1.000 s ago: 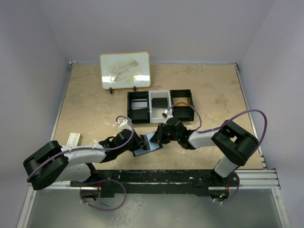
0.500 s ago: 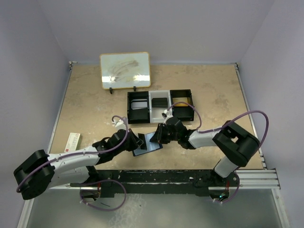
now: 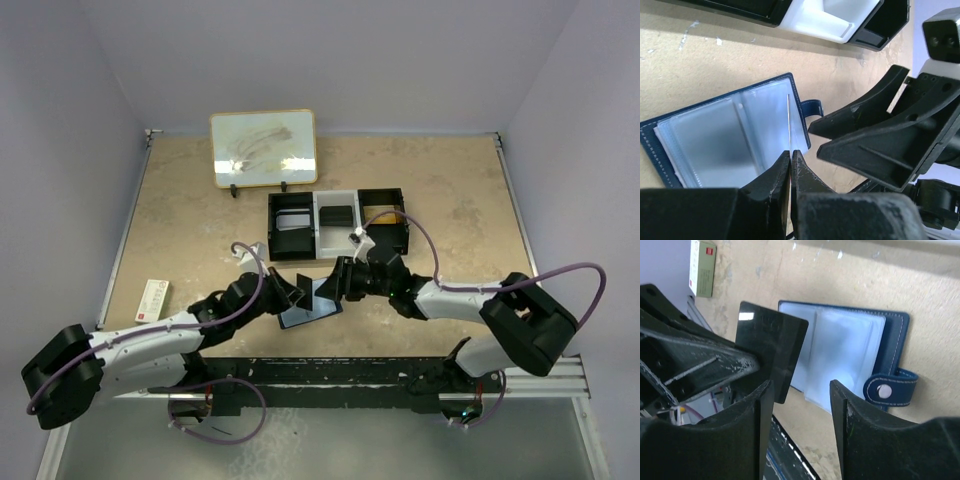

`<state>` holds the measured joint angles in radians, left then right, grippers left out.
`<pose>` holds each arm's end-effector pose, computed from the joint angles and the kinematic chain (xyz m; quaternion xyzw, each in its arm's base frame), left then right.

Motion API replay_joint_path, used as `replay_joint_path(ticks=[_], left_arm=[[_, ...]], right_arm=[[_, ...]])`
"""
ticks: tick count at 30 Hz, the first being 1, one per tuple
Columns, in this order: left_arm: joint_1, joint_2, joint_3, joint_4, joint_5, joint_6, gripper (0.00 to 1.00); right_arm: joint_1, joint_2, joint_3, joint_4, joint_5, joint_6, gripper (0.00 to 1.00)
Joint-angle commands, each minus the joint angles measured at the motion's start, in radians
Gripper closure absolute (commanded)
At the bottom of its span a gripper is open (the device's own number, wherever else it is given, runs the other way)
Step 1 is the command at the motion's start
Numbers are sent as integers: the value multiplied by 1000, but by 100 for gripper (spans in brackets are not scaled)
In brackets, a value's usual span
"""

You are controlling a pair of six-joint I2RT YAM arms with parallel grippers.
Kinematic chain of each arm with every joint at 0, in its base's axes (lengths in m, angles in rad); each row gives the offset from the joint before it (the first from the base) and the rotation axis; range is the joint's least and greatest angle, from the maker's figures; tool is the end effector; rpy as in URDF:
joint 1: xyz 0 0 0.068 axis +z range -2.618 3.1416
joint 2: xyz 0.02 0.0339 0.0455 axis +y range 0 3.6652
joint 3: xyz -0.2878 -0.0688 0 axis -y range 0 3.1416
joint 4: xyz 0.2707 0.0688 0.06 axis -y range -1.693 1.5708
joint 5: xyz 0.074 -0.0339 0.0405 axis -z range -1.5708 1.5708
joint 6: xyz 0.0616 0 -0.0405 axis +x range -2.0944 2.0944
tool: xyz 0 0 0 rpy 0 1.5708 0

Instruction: Take the credit cards out of the card holder

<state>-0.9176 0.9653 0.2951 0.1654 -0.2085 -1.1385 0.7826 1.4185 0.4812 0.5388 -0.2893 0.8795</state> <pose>0.1457 -0.1694 0.1641 -0.1470 0.8456 -0.3864 0.3378 0.2057 0.2293 0.1637 -0.0397 0.8273 0.4853 0.2803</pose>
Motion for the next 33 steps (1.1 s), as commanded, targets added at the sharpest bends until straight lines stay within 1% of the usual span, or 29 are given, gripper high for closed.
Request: replay_joint_path(ticks=[1, 4, 8, 13, 17, 22, 25, 28, 30, 32, 33], left_arm=[[0, 43, -3, 158, 38, 14, 100], [1, 52, -5, 190, 45, 8, 100], [0, 46, -16, 219, 54, -5, 100], [0, 29, -37, 248, 54, -28, 100], [0, 32, -54, 285, 61, -44, 100], [0, 43, -68, 347, 62, -64, 100], [0, 48, -72, 362, 67, -69, 100], [1, 43, -78, 364, 64, -72, 100], [1, 34, -84, 363, 64, -73, 100], [0, 24, -87, 356, 59, -75, 100], [0, 20, -88, 353, 59, -73, 100]], right_arm=[[-12, 3, -47, 152, -97, 48, 47], [-23, 24, -81, 238, -120, 91, 47], [-49, 65, -132, 429, -169, 164, 45], [-57, 132, -144, 594, -208, 226, 45], [-58, 182, -140, 706, -245, 264, 47], [-58, 274, -156, 873, -273, 348, 52], [-60, 316, -176, 977, -274, 392, 60], [-62, 336, -184, 1000, -272, 401, 71], [-64, 339, -196, 1024, -269, 408, 83], [-69, 339, -202, 1040, -269, 416, 89], [-73, 339, -205, 1041, -269, 416, 94]])
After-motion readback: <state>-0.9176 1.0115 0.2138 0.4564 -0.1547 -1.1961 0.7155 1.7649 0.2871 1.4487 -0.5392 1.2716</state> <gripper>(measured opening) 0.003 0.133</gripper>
